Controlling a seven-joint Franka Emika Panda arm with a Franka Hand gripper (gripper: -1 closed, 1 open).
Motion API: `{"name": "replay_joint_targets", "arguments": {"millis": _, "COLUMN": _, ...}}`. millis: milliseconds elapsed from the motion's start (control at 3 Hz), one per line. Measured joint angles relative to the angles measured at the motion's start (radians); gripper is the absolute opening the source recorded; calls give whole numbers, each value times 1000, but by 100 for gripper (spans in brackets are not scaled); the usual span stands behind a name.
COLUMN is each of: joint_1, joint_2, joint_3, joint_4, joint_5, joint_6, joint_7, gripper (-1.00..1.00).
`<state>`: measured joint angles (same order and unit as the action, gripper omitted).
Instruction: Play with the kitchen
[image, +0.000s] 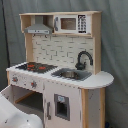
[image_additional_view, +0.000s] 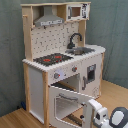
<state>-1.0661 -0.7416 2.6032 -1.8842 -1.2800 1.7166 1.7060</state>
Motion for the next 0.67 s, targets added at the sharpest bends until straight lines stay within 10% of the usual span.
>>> {"name": "replay_joint_targets", "arguments": {"millis": 667, "joint_1": -29, "joint_2": -1, "joint_3": 0, "joint_4": -57, "joint_5": 1, "joint_6": 89, "joint_7": 177, "gripper": 100}}
